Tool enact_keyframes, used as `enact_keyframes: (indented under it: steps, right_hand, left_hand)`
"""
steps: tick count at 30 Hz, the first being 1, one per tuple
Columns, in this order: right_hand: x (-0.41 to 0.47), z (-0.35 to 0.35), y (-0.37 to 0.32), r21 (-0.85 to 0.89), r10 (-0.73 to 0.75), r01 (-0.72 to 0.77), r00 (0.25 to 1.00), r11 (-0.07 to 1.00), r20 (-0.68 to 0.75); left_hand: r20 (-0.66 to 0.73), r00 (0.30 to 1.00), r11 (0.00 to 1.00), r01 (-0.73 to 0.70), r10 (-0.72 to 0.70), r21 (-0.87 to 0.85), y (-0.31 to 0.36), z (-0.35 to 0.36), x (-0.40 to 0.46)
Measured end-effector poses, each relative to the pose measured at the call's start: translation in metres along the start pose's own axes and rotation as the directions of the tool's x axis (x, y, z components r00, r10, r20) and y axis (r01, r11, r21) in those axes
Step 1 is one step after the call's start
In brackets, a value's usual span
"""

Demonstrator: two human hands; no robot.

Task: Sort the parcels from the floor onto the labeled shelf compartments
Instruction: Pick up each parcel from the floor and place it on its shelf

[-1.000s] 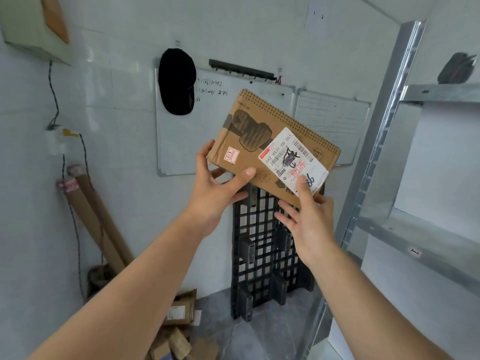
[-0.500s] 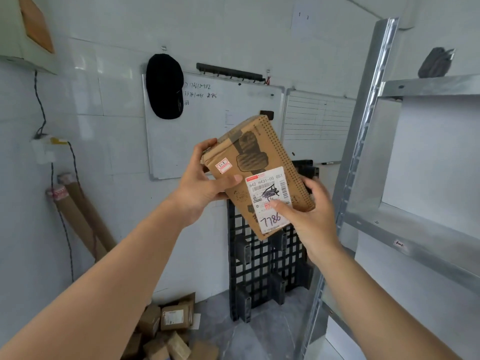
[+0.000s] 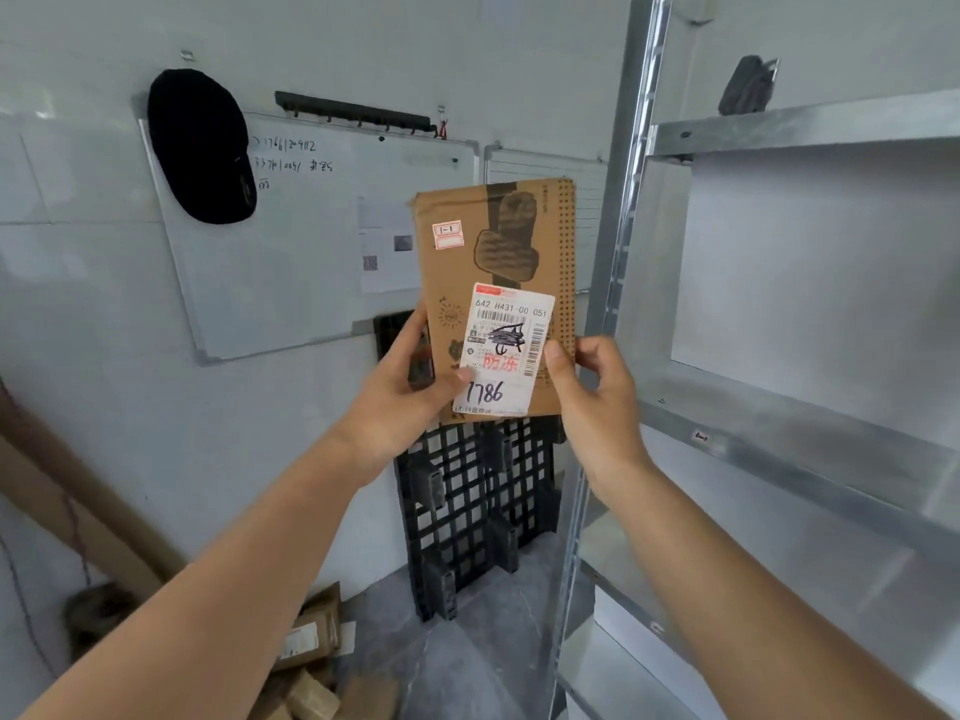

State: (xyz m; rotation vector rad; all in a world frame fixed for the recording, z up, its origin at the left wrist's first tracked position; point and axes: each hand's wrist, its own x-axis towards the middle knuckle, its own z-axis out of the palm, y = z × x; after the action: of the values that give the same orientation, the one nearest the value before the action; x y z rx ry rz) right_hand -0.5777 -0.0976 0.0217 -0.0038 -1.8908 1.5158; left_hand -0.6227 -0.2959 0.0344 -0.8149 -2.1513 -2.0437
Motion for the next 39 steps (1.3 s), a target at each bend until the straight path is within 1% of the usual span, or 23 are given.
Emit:
enact_keyframes:
  steps: [2,4,6,8,10,13,17,22,26,29,35,39]
  right_hand:
    - [0.000,-0.008,0.004,-0.039,0.002,-0.002,1.000,0.999,-0.009]
    - [-0.002,-0.015,0.008,-0.088,0.004,-0.009,0.998,0.996,-0.060]
    - [-0.006,-0.022,0.013,-0.126,0.008,-0.025,0.991,0.992,-0.136]
    - [-0.013,-0.029,0.017,-0.164,0.014,-0.048,0.978,0.985,-0.206]
    - [-0.021,-0.038,0.020,-0.208,-0.004,-0.057,0.959,0.977,-0.283]
    - [-0.032,-0.055,0.020,-0.254,-0.019,-0.088,0.920,0.963,-0.391]
    - [-0.049,-0.084,0.015,-0.331,-0.038,-0.146,0.870,0.932,-0.491]
    - [-0.052,-0.129,0.012,-0.353,-0.027,-0.210,0.828,0.912,-0.561]
    - [-0.052,-0.168,0.028,-0.397,-0.023,-0.270,0.802,0.877,-0.597]
    - [-0.051,-0.189,0.035,-0.347,0.000,-0.263,0.797,0.900,-0.604]
    - [-0.048,-0.216,0.057,-0.308,0.021,-0.276,0.774,0.911,-0.633]
    - [-0.042,-0.221,0.071,-0.323,0.018,-0.301,0.756,0.897,-0.655]
  left_hand:
    - [0.026,1.000,0.998,-0.009,0.010,-0.060,-0.012,0.003,0.010]
    - [0.055,0.998,0.995,-0.010,0.016,-0.095,-0.023,0.008,0.021]
    - [0.093,0.995,0.996,-0.016,0.024,-0.085,-0.032,0.015,0.032]
    - [0.177,0.984,0.999,-0.024,0.032,-0.046,-0.039,0.022,0.043]
    - [0.283,0.958,0.999,-0.023,0.033,-0.036,-0.043,0.031,0.050]
    - [0.427,0.902,0.998,-0.040,0.057,-0.050,-0.044,0.050,0.061]
    - [0.520,0.849,0.995,-0.082,0.098,-0.054,-0.047,0.089,0.073]
    - [0.534,0.831,0.986,-0.108,0.158,-0.124,-0.045,0.146,0.080]
    - [0.576,0.803,0.986,-0.087,0.152,-0.139,-0.049,0.191,0.086]
    - [0.585,0.798,0.987,-0.079,0.145,-0.137,-0.053,0.220,0.086]
    - [0.609,0.784,0.993,-0.082,0.118,-0.087,-0.074,0.255,0.092]
    - [0.621,0.770,0.988,-0.080,0.146,-0.133,-0.090,0.271,0.098]
